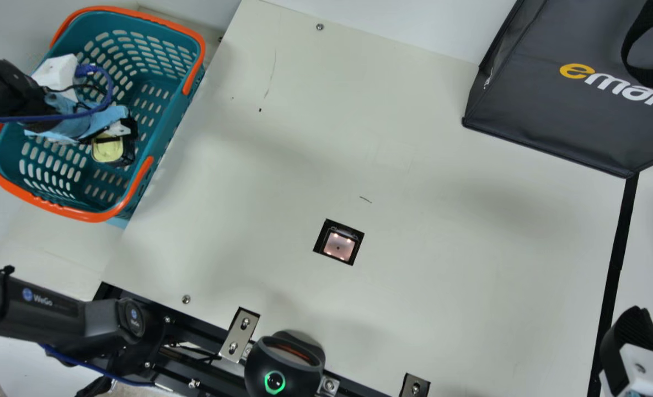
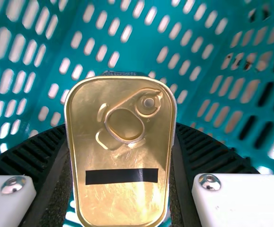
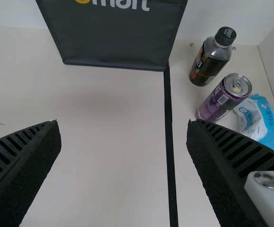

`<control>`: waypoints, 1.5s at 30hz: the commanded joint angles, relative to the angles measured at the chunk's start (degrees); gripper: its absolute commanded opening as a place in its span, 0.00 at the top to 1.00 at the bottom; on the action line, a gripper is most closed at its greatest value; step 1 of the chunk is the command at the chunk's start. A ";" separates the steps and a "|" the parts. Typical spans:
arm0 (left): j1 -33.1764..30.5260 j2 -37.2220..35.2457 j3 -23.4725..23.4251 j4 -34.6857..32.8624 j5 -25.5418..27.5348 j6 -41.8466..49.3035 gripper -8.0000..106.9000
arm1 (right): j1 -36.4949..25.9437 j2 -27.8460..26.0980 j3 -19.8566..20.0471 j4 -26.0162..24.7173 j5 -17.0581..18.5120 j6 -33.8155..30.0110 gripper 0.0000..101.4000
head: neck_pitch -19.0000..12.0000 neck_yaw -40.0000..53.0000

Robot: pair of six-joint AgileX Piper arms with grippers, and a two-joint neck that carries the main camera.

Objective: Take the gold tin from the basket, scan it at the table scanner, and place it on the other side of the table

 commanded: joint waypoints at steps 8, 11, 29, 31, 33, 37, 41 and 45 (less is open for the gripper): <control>-1.68 -7.32 -5.76 -0.40 9.35 -1.81 1.00 | 0.00 0.00 0.00 0.00 0.00 0.00 0.06 | -1.75 0.23; -2.24 -8.92 -7.78 -0.77 12.00 -2.12 1.00 | 0.00 0.00 0.00 0.00 0.00 0.00 0.06 | -1.75 0.23; -12.43 -16.02 -12.28 -2.14 22.35 -6.41 1.00 | 0.00 0.00 0.00 0.00 -0.05 0.00 0.06 | -1.75 0.23; -14.41 -16.89 -11.87 -1.95 22.67 -7.30 1.00 | 0.00 0.00 0.00 0.00 -0.05 0.00 0.06 | -1.75 0.23; -16.44 -17.76 -11.36 -1.73 22.86 -8.20 1.00 | 0.00 0.00 0.00 0.00 -0.05 0.00 0.06 | -1.75 0.23; -20.66 -19.59 -10.15 -1.22 23.09 -10.16 1.00 | 0.00 0.00 0.00 0.00 -0.05 0.00 0.06 | -1.75 0.23; -25.03 -21.33 -8.93 -0.56 23.13 -12.44 1.00 | 0.00 0.00 0.00 0.00 -0.05 0.00 0.06 | -1.75 0.23; -29.68 -22.96 -7.73 0.25 23.06 -15.18 1.00 | 0.00 0.00 0.00 0.00 -0.05 0.00 0.06 | -1.75 0.23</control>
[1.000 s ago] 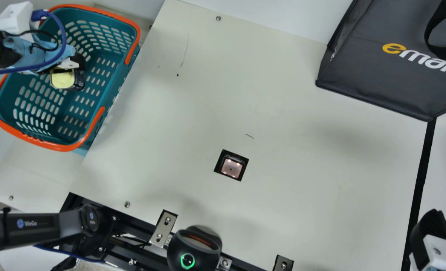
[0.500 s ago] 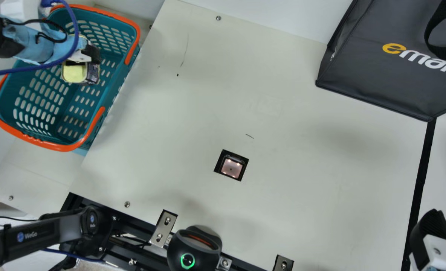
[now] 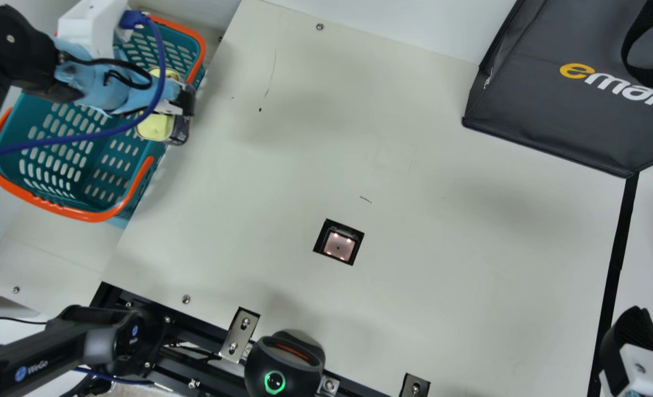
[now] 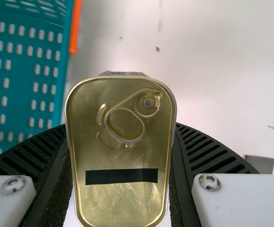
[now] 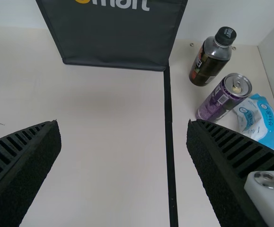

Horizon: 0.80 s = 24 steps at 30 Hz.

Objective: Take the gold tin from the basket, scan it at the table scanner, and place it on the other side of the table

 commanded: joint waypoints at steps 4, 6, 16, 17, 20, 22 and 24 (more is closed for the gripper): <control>-7.12 -1.68 1.37 1.22 -0.30 -3.99 1.00 | 0.00 0.00 0.00 0.00 0.00 0.00 0.06 | -1.66 0.14; -9.59 -2.32 1.92 1.79 -0.44 -5.67 1.00 | 0.00 0.00 0.00 0.00 0.00 0.00 0.06 | -1.66 0.14; -22.57 -4.13 3.84 5.08 -1.64 -15.69 1.00 | 0.00 0.00 0.00 0.00 0.00 0.00 0.06 | -1.66 0.14; -23.90 -4.15 3.93 5.43 -1.79 -16.80 1.00 | 0.00 0.00 0.00 0.00 0.00 0.00 0.06 | -1.66 0.14; -27.76 -4.03 4.19 6.39 -2.30 -20.10 1.00 | 0.00 0.00 0.00 0.00 0.00 0.00 0.06 | -1.66 0.14; -30.24 -3.75 4.25 7.01 -2.67 -22.34 1.00 | 0.00 0.00 0.00 0.00 0.00 0.00 0.06 | -1.66 0.14; -32.63 -3.34 4.20 7.55 -3.03 -24.59 1.00 | 0.00 0.00 0.00 0.00 0.00 0.00 0.06 | -1.66 0.14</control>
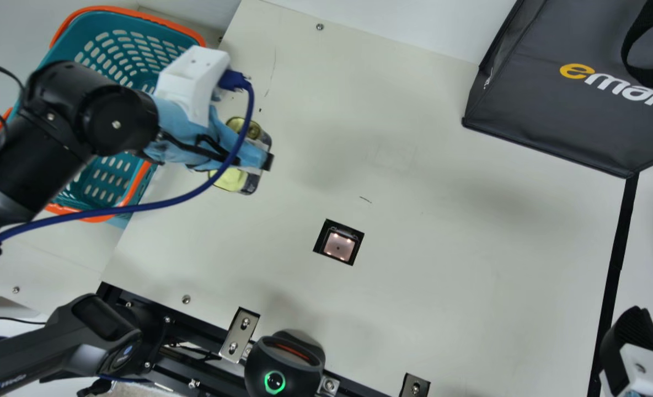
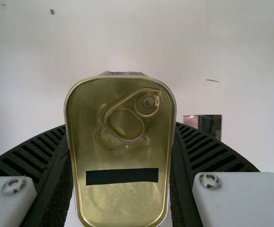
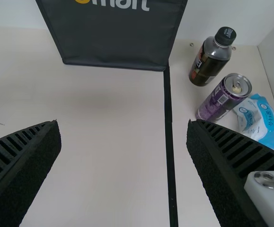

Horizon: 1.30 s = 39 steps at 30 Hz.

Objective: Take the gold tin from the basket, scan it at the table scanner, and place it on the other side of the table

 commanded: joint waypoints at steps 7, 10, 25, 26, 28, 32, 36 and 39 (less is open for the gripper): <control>-10.03 2.14 -0.56 1.71 -1.39 -9.73 1.00 | 0.00 0.00 0.00 0.00 -0.06 0.00 0.06 | -1.66 0.14; -12.48 3.31 -0.89 1.49 -1.76 -12.32 1.00 | 0.00 0.00 0.00 0.00 -0.06 0.00 0.06 | -1.66 0.14; -17.82 7.77 0.00 -3.53 -4.31 -18.20 1.00 | 0.00 0.00 0.00 0.00 -0.06 0.00 0.06 | -1.66 0.14; -18.15 7.96 0.19 -3.41 -4.51 -18.56 1.00 | 0.00 0.00 0.00 0.00 -0.06 0.00 0.06 | -1.66 0.14; -18.77 8.35 0.60 -3.17 -4.92 -19.26 1.00 | 0.00 0.00 0.00 0.00 -0.06 0.00 0.06 | -1.66 0.14; -20.16 9.04 1.54 -2.26 -5.86 -20.93 1.00 | 0.00 0.00 0.00 0.00 -0.06 0.00 0.06 | -1.66 0.14; -21.66 9.72 2.59 -1.18 -6.76 -22.70 1.00 | 0.00 0.00 0.00 0.00 -0.06 0.00 0.06 | -1.66 0.14; -22.76 10.19 3.30 -0.37 -7.34 -24.02 1.00 | 0.00 0.00 0.00 0.00 -0.06 0.00 0.06 | -1.66 0.14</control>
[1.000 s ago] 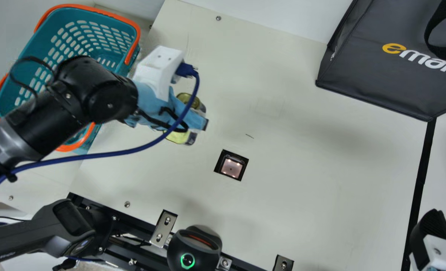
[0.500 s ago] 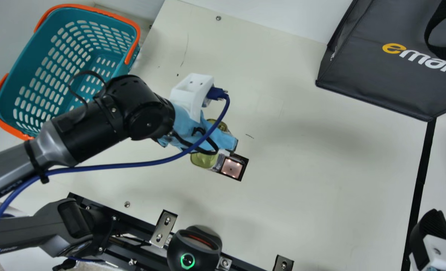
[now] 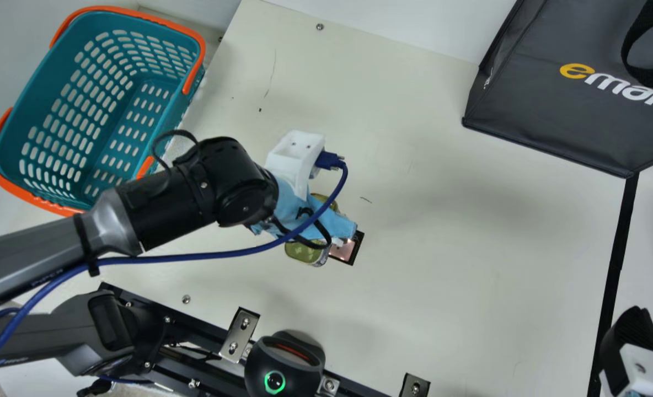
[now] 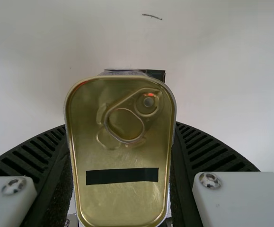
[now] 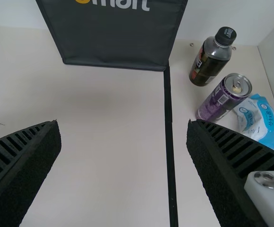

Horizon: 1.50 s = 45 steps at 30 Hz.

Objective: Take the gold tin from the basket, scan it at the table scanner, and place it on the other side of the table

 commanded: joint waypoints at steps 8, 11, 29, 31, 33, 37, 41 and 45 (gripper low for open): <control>-2.30 0.98 1.59 1.44 -1.15 -2.69 1.00 | 0.00 0.00 0.00 0.00 0.00 0.00 0.06 | -1.75 0.23; -2.51 1.47 1.59 0.92 -1.39 -2.96 1.00 | 0.00 0.00 0.00 0.00 0.00 0.00 0.06 | -1.75 0.23; -4.68 11.75 -11.10 0.61 -1.56 -13.30 1.00 | 0.00 0.00 0.00 0.00 0.00 0.00 0.06 | -1.75 0.23; -5.42 13.22 -12.67 1.19 -1.66 -15.21 1.00 | 0.00 0.00 0.00 0.00 0.00 0.00 0.06 | -1.75 0.23; -6.17 14.72 -14.20 1.85 -1.80 -17.11 1.00 | 0.00 0.00 0.00 0.00 0.00 0.00 0.06 | -1.75 0.23; -7.67 17.66 -17.05 3.19 -2.10 -20.85 1.00 | 0.00 0.00 0.00 0.00 0.00 0.00 0.06 | -1.75 0.23; -9.03 20.43 -19.58 4.59 -2.23 -24.42 1.00 | 0.00 0.00 0.00 0.00 0.00 0.00 0.06 | -1.75 0.23; -10.22 22.97 -21.85 5.87 -2.20 -27.58 1.00 | 0.00 0.00 0.00 0.00 0.00 0.00 0.06 | -1.75 0.23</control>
